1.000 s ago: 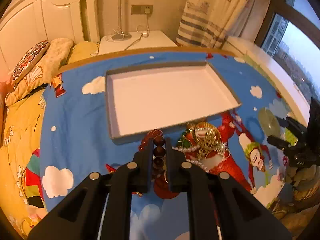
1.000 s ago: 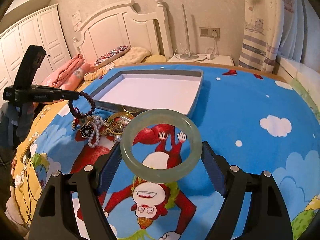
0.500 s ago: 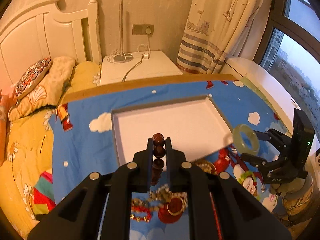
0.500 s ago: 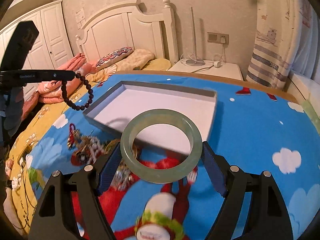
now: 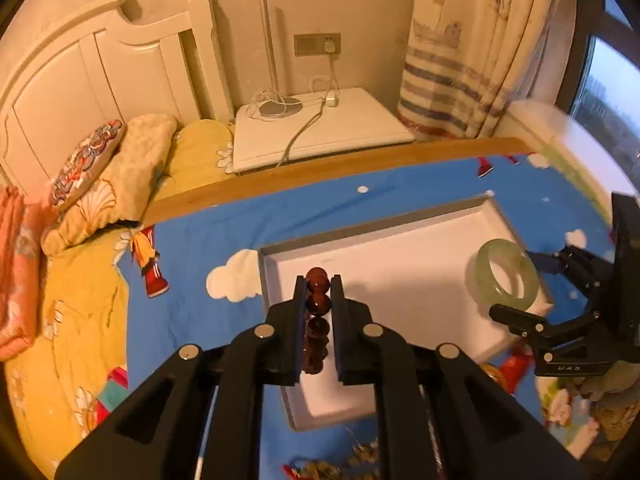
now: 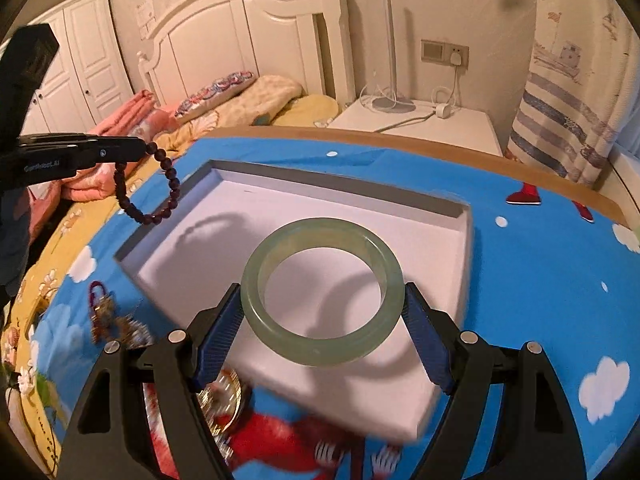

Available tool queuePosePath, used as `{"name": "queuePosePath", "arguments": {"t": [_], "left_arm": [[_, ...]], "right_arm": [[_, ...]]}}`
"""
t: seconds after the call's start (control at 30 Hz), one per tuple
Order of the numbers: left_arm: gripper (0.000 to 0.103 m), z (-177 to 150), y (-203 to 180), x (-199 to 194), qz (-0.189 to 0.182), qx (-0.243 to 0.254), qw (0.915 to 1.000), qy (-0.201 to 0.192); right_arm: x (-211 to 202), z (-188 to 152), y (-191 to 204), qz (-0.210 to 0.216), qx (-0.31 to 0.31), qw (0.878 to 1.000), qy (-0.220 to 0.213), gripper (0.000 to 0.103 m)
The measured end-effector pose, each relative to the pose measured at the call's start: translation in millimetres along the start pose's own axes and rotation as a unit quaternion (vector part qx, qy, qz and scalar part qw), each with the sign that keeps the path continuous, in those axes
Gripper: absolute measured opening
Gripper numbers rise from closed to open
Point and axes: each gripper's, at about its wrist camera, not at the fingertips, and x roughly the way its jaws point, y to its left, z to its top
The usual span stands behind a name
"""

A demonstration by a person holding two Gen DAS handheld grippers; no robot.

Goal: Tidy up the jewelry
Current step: 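Carry both pieces over the grey tray and open both tools to drop them, then withdraw both open tools from the tray back toward the jewelry heap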

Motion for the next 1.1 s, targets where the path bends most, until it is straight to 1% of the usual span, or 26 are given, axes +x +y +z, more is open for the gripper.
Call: {"name": "queuePosePath", "arguments": {"t": [0.1,0.2,0.3,0.33,0.37,0.4,0.43,0.47,0.5,0.53,0.57,0.63,0.67,0.7,0.77,0.8,0.87,0.9,0.93,0.97,1.0,1.07,1.1], "left_arm": [[0.011,-1.8,-9.1,23.3,0.007,0.01,0.9999,0.012],[0.011,-8.1,-19.5,47.8,0.0,0.012,0.9996,0.024],[0.011,-13.0,-23.8,58.6,-0.008,0.005,0.9996,0.027],[0.012,-13.9,-23.9,60.7,-0.013,0.002,0.9995,0.028],[0.015,-14.7,-23.8,62.2,-0.015,-0.003,0.9995,0.028],[0.015,-15.0,-23.2,62.5,-0.015,-0.007,0.9995,0.027],[0.026,-15.1,-22.6,62.3,-0.013,-0.011,0.9995,0.027],[0.049,-15.8,-20.7,59.4,-0.011,-0.018,0.9995,0.024],[0.059,-17.1,-17.9,52.5,-0.008,-0.029,0.9995,0.012],[0.074,-19.2,-14.9,42.7,-0.003,-0.04,0.9992,-0.004],[0.077,-21.0,-13.2,35.0,0.001,-0.044,0.9989,-0.015],[0.079,-28.2,-9.6,14.3,0.016,-0.047,0.9981,-0.035],[0.084,-32.6,-8.5,4.2,0.031,-0.047,0.9972,-0.048],[0.088,-36.7,-7.9,-7.4,0.049,-0.046,0.9958,-0.062],[0.097,-48.2,-9.1,-31.5,0.087,-0.041,0.9908,-0.096],[0.1,-55.0,-10.7,-44.8,0.109,-0.037,0.9866,-0.116],[0.101,-71.3,-12.8,-71.9,0.149,-0.034,0.9762,-0.153],[0.101,-78.6,-12.0,-82.0,0.162,-0.035,0.9725,-0.163],[0.101,-89.2,-11.6,-93.6,0.178,-0.039,0.9684,-0.17],[0.101,-97.5,-9.3,-100.7,0.187,-0.044,0.9663,-0.171],[0.101,-106.0,-6.2,-106.9,0.193,-0.05,0.965,-0.17],[0.101,-126.5,-1.5,-115.1,0.196,-0.071,0.9654,-0.157],[0.101,-135.6,2.2,-116.2,0.195,-0.083,0.966,-0.148]], "right_arm": [[18.0,5.0,-4.7,-0.015,0.005,1.0,0.013,0.077],[31.9,7.9,-9.4,-0.022,0.01,0.999,0.025,0.077],[36.7,9.6,-8.4,-0.022,0.005,0.999,0.031,0.078],[37.5,9.7,-7.1,-0.023,0.003,0.999,0.032,0.078],[39.0,9.9,-6.9,-0.026,0.003,0.999,0.035,0.078],[39.9,10.1,-7.3,-0.03,0.005,0.999,0.037,0.078],[40.0,10.4,-8.3,-0.035,0.01,0.999,0.037,0.078],[38.7,11.6,-9.1,-0.037,0.014,0.999,0.032,0.078],[32.5,13.3,-12.3,-0.044,0.023,0.999,0.017,0.083],[26.3,13.3,-14.2,-0.047,0.029,0.998,0.006,0.088],[19.6,13.5,-16.4,-0.045,0.035,0.998,-0.005,0.093],[1.2,12.9,-19.4,-0.039,0.045,0.998,-0.025,0.093],[-5.3,12.8,-19.8,-0.04,0.047,0.998,-0.031,0.093],[-16.5,11.4,-19.3,-0.04,0.048,0.997,-0.041,0.094],[-37.2,8.6,-17.4,-0.044,0.047,0.996,-0.061,0.096],[-49.8,6.0,-15.1,-0.047,0.045,0.995,-0.075,0.096],[-77.4,-2.4,-6.8,-0.051,0.034,0.992,-0.111,0.096],[-89.0,-7.9,-2.5,-0.049,0.03,0.99,-0.129,0.096],[-99.2,-12.6,0.1,-0.044,0.028,0.988,-0.144,0.096],[-107.2,-17.8,1.6,-0.039,0.028,0.987,-0.155,0.099],[-113.5,-24.3,4.1,-0.037,0.03,0.986,-0.16,0.099],[-115.9,-31.8,6.0,-0.037,0.036,0.988,-0.144,0.099],[-113.4,-36.5,6.2,-0.038,0.043,0.99,-0.125,0.099]]}}
